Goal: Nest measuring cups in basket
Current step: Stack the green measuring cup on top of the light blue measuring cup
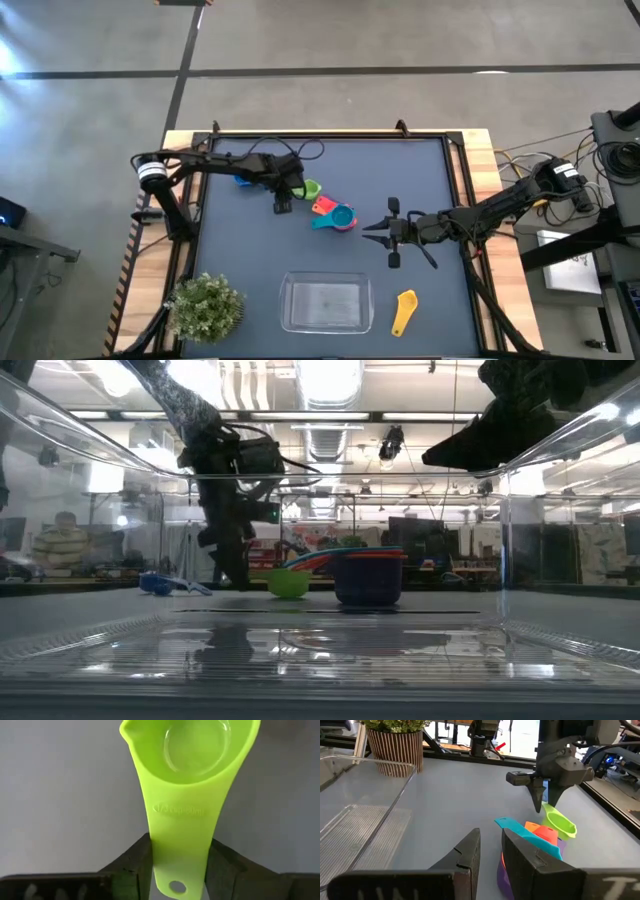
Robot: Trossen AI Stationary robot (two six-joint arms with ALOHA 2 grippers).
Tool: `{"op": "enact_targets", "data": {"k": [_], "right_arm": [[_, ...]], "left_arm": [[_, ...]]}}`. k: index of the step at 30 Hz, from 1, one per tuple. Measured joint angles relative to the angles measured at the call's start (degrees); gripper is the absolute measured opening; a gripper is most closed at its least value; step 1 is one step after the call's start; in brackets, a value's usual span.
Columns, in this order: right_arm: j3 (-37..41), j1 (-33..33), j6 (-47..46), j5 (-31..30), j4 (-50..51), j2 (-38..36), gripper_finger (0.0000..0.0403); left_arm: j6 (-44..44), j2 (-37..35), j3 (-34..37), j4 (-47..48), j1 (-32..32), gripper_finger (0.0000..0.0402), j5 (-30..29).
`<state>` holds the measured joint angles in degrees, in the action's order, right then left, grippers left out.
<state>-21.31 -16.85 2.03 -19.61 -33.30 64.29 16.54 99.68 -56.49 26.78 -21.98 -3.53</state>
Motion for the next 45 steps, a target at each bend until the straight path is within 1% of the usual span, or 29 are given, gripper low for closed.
{"op": "enact_targets", "data": {"k": [5, 6, 7, 14, 18, 22, 25, 30, 34, 38, 45], "right_arm": [[0.0, 0.0, 0.1, 0.0, 0.0, 0.0, 0.0068], [0.0, 0.0, 0.1, 0.0, 0.0, 0.0, 0.0068], [0.0, 0.0, 0.1, 0.0, 0.0, 0.0, 0.0068], [0.0, 0.0, 0.9, 0.0, 0.1, 0.0, 0.0068], [0.0, 0.0, 0.9, 0.0, 0.0, 0.0, 0.0068], [0.0, 0.0, 0.8, 0.0, 0.0, 0.0, 0.0068], [0.0, 0.0, 0.5, 0.0, 0.0, 0.0, 0.0068], [0.0, 0.0, 0.4, 0.0, 0.0, 0.0, 0.0068], [0.0, 0.0, 0.1, 0.0, 0.1, 0.0, 0.0068], [0.0, 0.0, 0.1, 0.0, 0.2, 0.0, 0.0068], [0.0, 0.0, 0.1, 0.0, 0.2, 0.0, 0.0068]], "left_arm": [[-1.1, -1.1, -1.7, 2.6, 0.0, 0.011, -0.2], [-1.4, -1.4, -2.1, 3.1, 0.1, 0.0104, -0.3], [-1.9, -1.8, -2.6, 3.4, 0.1, 0.0088, -0.3], [-2.7, -6.5, -6.0, 4.6, 2.6, 0.0063, -0.4], [-2.5, -9.2, -7.4, 5.0, 5.0, 0.0034, -0.5], [-2.5, -10.2, -7.9, 7.7, 6.3, 0.0004, -0.5], [-3.2, -10.1, -7.8, 8.6, 6.6, 0.0003, -0.5], [-2.6, -9.0, -6.6, 10.3, 6.5, 0.0017, -0.5], [-0.8, -8.6, -4.8, 12.9, 6.2, 0.0044, -0.5], [-0.5, -8.5, -3.1, 13.5, 5.9, 0.0094, -0.5], [3.1, -8.5, 0.0, 12.3, 5.7, 0.0201, -0.5]]}}
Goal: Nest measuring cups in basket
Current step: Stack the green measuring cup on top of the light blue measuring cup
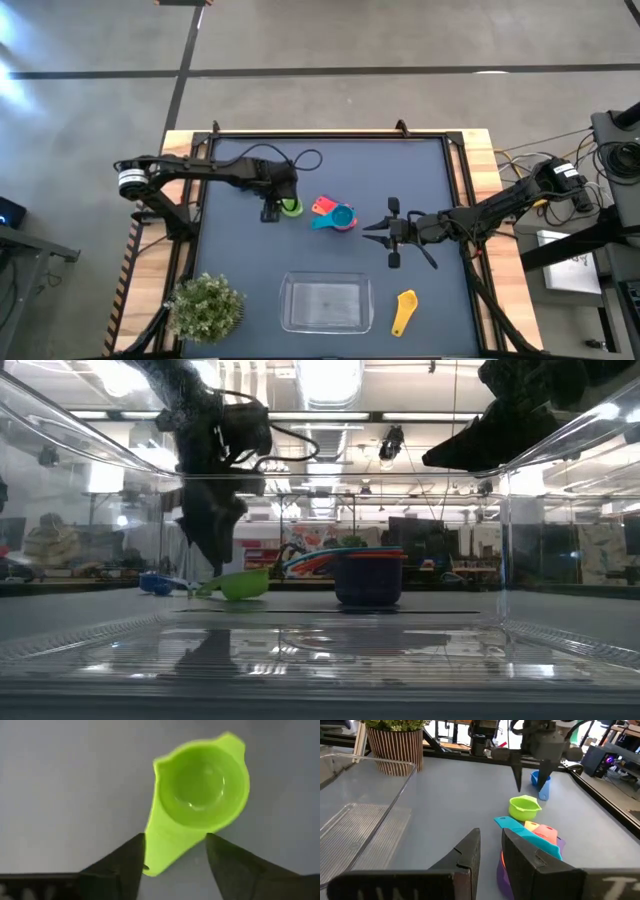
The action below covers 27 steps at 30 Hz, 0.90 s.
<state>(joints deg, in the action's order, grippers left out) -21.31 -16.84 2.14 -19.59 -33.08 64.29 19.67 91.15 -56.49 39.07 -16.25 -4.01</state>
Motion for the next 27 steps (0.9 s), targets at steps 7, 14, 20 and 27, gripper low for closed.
{"op": "enact_targets", "data": {"k": [7, 14, 20, 27], "right_arm": [[0.0, 0.0, 0.0, 0.0, 0.0, 0.0, 0.0068], [0.0, 0.0, 0.1, 0.0, 0.0, 0.0, 0.0068], [0.0, 0.0, 0.7, 0.0, 0.0, 0.0, 0.0068], [0.0, 0.0, 0.7, 0.0, 0.5, 0.0, 0.0068]], "left_arm": [[4.0, 0.0, 3.2, -4.7, -1.0, 0.0257, 0.0], [8.0, 0.4, 4.7, -6.8, -2.7, 0.0253, 0.0], [11.7, 1.9, 4.8, -8.0, -3.3, 0.0244, 0.5], [13.4, 5.8, 4.3, -10.0, -3.3, 0.0242, 0.8]]}}
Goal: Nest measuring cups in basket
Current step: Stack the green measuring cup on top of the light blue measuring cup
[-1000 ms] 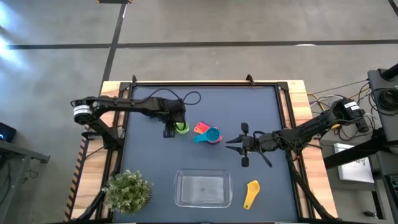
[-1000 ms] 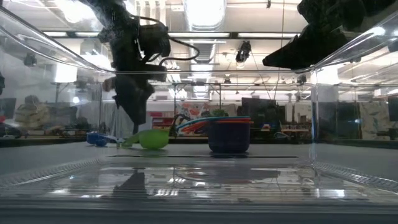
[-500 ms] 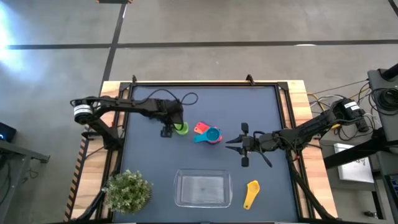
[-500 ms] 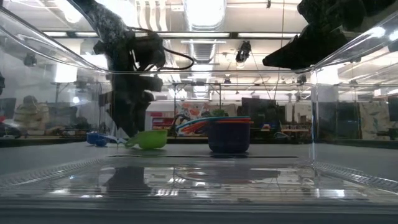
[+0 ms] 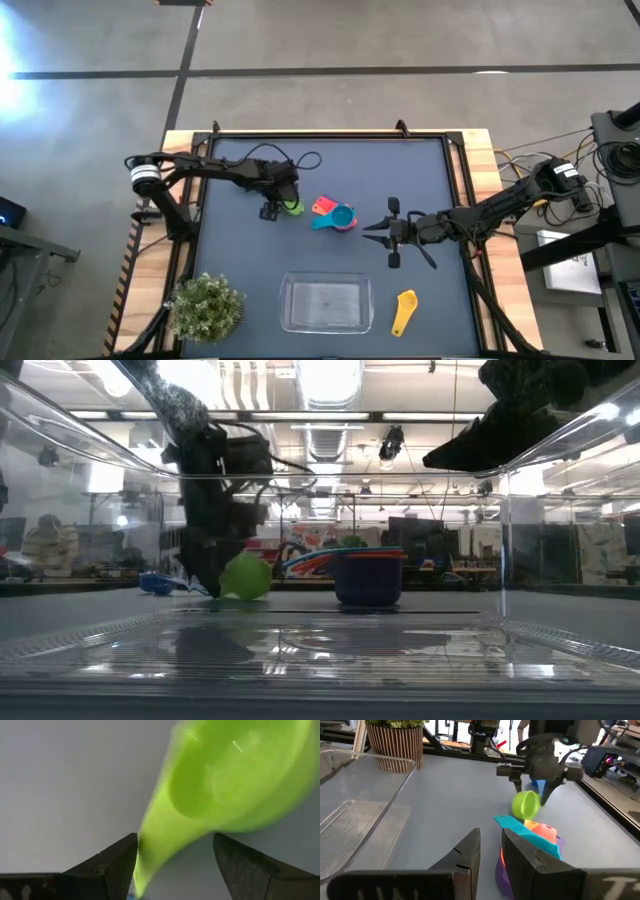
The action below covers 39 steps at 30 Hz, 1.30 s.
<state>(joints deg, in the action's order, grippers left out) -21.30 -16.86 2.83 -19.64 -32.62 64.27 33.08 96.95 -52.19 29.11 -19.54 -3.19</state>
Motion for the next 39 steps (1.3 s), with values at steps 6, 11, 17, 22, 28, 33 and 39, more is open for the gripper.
{"op": "enact_targets", "data": {"k": [6, 11, 17, 22, 28, 33, 39], "right_arm": [[0.0, 0.0, 0.2, -1.1, 0.6, 0.0, 0.0068], [0.0, 0.0, 0.3, -1.5, 0.8, 0.0, 0.0068], [0.0, 0.0, 0.3, -1.5, 0.9, 0.0, 0.0068], [0.0, 0.0, 0.2, -1.5, 0.8, 0.0, 0.0068], [0.0, 0.0, 0.2, -3.2, 0.7, 0.0, 0.0068], [0.0, 0.0, -1.1, -7.4, 0.6, 0.0, 0.0068], [0.0, 0.0, -2.5, -7.8, 0.6, 0.0, 0.0068]], "left_arm": [[0.1, 1.0, -1.3, 0.7, 0.0, 0.0235, 0.3], [-0.4, 0.6, -2.2, 1.3, 0.0, 0.0194, -0.6], [-2.8, 0.6, -2.3, 3.6, 0.1, 0.008, -0.9], [-11.5, 0.4, -2.3, 6.1, 0.6, 0.001, -3.2], [-21.7, -3.1, -3.0, 9.1, 7.2, 0.0001, -16.6], [-31.0, -4.2, -8.5, 13.3, 15.3, 0.0, -26.2], [-38.4, -4.2, -16.4, 18.4, 21.6, 0.0, -33.6]]}}
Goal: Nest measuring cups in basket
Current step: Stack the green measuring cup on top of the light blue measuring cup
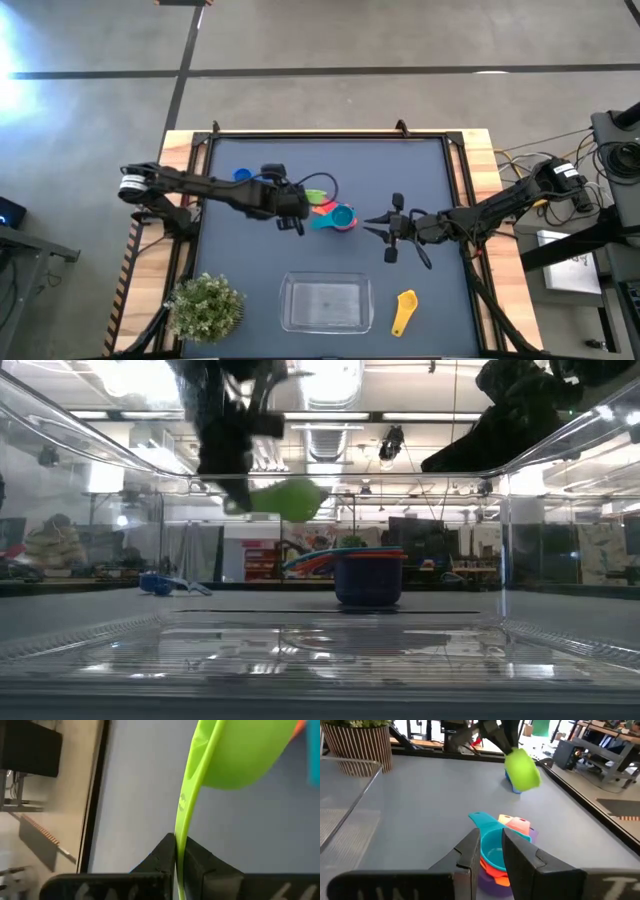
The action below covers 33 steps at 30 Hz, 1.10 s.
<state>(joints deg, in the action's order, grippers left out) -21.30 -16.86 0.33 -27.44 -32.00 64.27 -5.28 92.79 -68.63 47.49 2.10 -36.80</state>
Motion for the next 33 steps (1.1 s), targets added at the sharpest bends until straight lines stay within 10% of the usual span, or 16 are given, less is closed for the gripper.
{"op": "enact_targets", "data": {"k": [33], "right_arm": [[0.4, 0.0, -4.2, -0.1, 9.6, -9.4, 0.0068]], "left_arm": [[-4.2, 19.1, -18.8, 1.0, 3.9, 0.0, -0.3]]}}
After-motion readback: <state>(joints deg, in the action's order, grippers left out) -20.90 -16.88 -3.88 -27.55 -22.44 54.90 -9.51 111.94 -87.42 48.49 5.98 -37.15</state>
